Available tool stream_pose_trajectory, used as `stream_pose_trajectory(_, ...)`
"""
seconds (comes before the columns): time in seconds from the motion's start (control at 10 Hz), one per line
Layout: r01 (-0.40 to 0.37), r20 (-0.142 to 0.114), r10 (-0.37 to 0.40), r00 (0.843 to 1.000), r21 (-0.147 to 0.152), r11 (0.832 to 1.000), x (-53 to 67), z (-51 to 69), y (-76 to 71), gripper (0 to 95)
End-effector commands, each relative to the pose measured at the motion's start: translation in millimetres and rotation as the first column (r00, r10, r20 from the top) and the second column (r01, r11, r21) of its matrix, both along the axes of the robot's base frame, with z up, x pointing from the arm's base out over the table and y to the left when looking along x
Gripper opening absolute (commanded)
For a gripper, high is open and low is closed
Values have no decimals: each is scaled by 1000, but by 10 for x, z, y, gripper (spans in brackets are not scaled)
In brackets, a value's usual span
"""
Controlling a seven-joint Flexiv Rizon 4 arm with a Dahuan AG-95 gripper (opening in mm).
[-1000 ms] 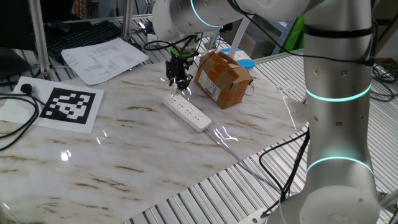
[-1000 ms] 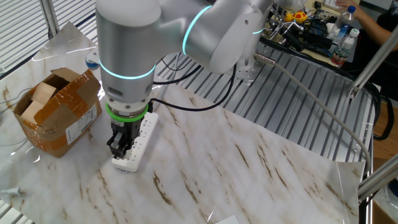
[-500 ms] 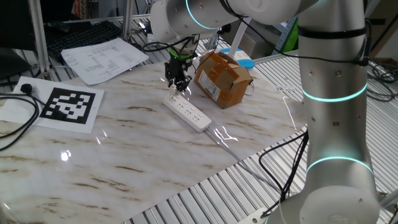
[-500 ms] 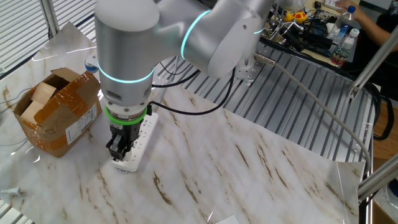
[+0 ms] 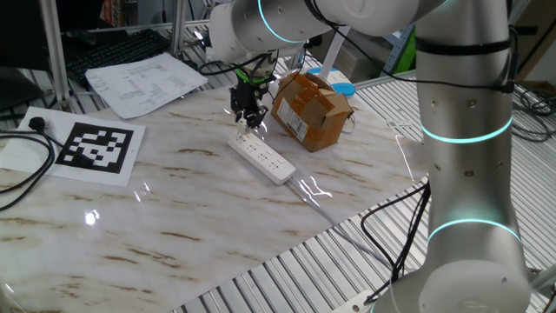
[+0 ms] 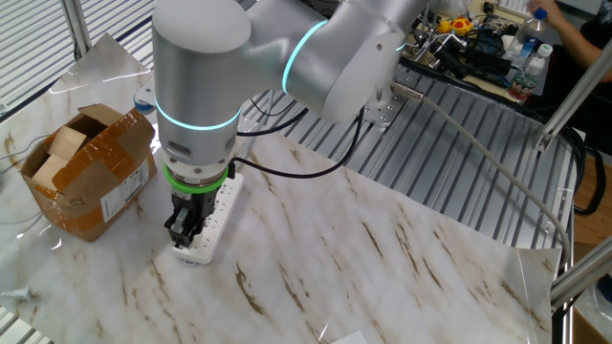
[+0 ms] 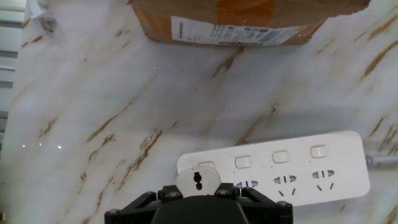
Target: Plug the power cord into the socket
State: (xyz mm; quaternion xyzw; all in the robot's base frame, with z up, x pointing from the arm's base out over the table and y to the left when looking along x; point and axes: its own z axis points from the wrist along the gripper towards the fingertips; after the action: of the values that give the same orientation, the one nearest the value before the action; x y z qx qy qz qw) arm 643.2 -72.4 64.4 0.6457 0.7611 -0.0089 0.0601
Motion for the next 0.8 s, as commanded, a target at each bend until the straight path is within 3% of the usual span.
stream_pose_trajectory(0.1, -5, -1, 5, 1000, 2, 1000, -4, -7, -5, 0)
stream_pose_trajectory(0.8, 1, 0, -1, 1000, 10, 1000, -33, -23, -1, 0)
